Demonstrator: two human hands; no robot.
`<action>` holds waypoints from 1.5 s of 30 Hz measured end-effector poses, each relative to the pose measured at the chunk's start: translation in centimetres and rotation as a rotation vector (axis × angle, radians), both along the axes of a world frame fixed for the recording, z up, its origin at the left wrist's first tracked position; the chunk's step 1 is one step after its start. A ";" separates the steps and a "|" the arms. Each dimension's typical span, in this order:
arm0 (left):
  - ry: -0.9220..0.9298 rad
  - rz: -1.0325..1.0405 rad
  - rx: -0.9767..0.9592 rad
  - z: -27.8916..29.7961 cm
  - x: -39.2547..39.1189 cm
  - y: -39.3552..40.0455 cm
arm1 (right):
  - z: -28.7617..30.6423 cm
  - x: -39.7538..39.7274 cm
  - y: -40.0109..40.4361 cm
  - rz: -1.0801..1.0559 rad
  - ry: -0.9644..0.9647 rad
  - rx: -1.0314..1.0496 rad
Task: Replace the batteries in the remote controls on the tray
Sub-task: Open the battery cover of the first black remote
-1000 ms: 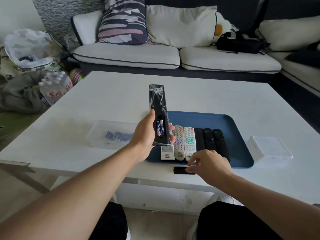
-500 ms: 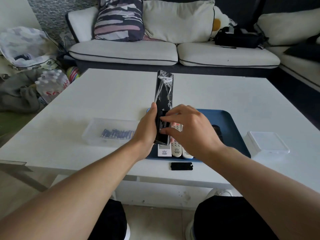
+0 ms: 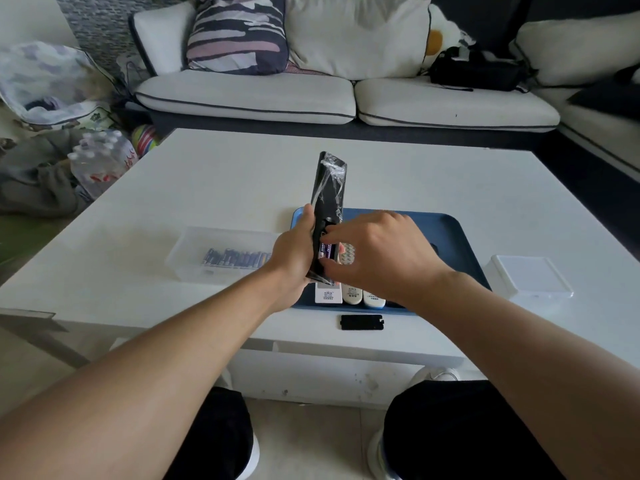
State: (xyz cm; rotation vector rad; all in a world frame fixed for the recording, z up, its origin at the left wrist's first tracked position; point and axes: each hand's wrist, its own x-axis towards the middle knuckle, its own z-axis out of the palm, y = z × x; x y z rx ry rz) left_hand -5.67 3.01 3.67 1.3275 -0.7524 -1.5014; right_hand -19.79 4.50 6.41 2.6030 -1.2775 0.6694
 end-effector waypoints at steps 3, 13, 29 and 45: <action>0.003 0.012 0.012 0.1 -0.1 0.0 | -0.5 0.3 0.0 0.006 -0.039 -0.044; 0.081 0.029 0.101 0.6 0.7 0.3 | -1.3 0.9 0.1 0.079 -0.095 -0.128; 0.025 -0.179 0.034 0.2 1.7 0.8 | 0.2 0.1 -0.4 0.037 -0.728 0.353; 0.097 -0.061 -0.082 0.2 0.9 0.6 | -0.2 0.9 -0.5 -0.213 -0.397 0.351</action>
